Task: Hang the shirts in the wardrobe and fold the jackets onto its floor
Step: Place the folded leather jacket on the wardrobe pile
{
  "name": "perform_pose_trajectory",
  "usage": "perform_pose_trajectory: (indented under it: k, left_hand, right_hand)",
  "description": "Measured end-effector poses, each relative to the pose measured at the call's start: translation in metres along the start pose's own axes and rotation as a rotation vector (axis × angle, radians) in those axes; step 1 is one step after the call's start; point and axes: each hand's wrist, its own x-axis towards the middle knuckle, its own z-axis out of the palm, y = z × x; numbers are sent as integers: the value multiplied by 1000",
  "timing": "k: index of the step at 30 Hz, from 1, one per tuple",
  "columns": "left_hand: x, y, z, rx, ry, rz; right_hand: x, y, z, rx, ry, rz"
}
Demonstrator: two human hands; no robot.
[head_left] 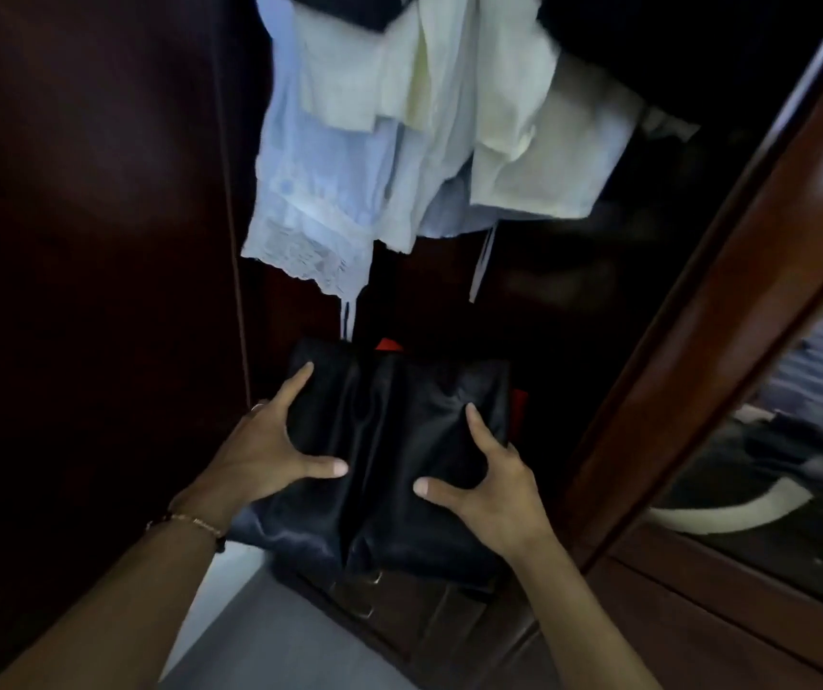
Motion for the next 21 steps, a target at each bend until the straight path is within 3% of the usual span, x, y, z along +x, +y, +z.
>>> perform_pose_trajectory:
  k: [6, 13, 15, 18, 21]
  left_hand:
    - [91, -33, 38, 49, 16, 100]
    - [186, -3, 50, 90, 24, 243]
    - [206, -5, 58, 172, -3, 207]
    - [216, -34, 91, 570, -80, 5]
    - [215, -58, 113, 653, -101, -3]
  right_hand:
    - [66, 17, 4, -140, 149, 37]
    - [133, 19, 1, -278, 310, 190]
    - [151, 30, 0, -306, 319, 238]
    - [168, 58, 17, -430, 227, 358]
    - [174, 80, 40, -614, 244, 399]
